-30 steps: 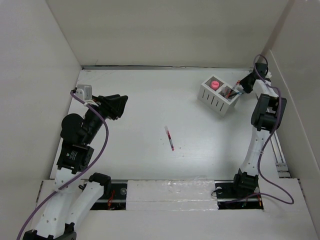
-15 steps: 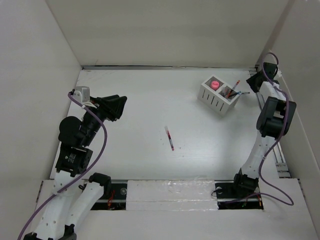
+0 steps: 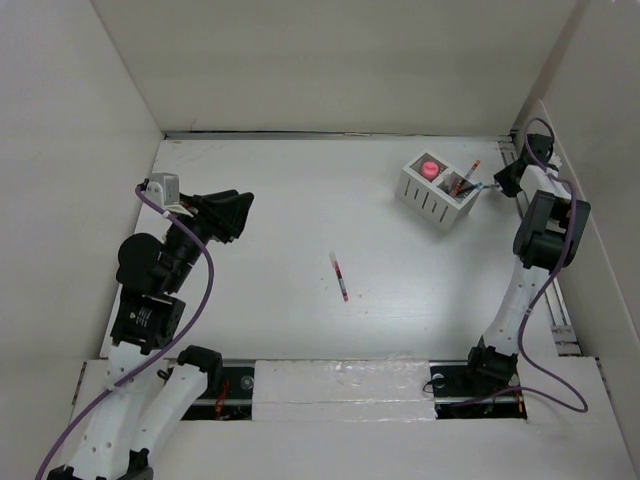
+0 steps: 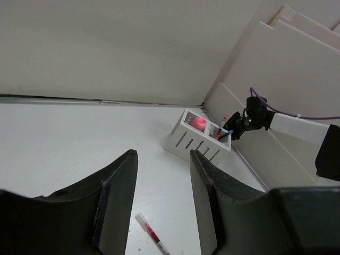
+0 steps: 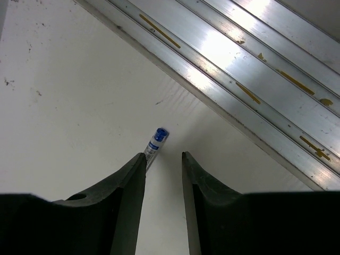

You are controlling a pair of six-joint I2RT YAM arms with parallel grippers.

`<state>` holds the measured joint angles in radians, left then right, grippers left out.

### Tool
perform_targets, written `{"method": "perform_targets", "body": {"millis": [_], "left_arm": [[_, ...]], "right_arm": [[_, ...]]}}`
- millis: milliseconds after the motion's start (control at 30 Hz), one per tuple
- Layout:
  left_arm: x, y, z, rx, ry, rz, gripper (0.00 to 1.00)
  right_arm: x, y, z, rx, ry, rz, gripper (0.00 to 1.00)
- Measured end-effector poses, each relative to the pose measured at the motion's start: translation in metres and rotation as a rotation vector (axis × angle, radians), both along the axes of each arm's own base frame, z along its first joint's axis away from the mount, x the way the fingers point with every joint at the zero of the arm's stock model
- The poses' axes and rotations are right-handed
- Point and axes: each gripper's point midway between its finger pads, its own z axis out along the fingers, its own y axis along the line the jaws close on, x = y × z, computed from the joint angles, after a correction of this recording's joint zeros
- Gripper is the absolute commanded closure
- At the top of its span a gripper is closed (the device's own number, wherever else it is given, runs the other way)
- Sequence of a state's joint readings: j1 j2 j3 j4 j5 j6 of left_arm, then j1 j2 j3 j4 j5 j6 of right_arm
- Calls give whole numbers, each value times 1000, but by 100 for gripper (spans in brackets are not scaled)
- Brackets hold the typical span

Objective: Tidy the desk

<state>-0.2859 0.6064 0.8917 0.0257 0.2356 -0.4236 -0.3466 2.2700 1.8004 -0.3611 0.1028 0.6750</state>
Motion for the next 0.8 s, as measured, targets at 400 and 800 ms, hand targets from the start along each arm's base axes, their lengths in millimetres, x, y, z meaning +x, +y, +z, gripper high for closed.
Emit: {"method": "perform_targets", "body": {"millis": [400, 800], "left_arm": [[-2, 1, 2, -3, -7, 5, 60], [-6, 7, 8, -12, -31, 32, 60]], "right_arm": [[4, 0, -4, -3, 48, -5, 55], [25, 23, -13, -67, 126, 32, 65]]}}
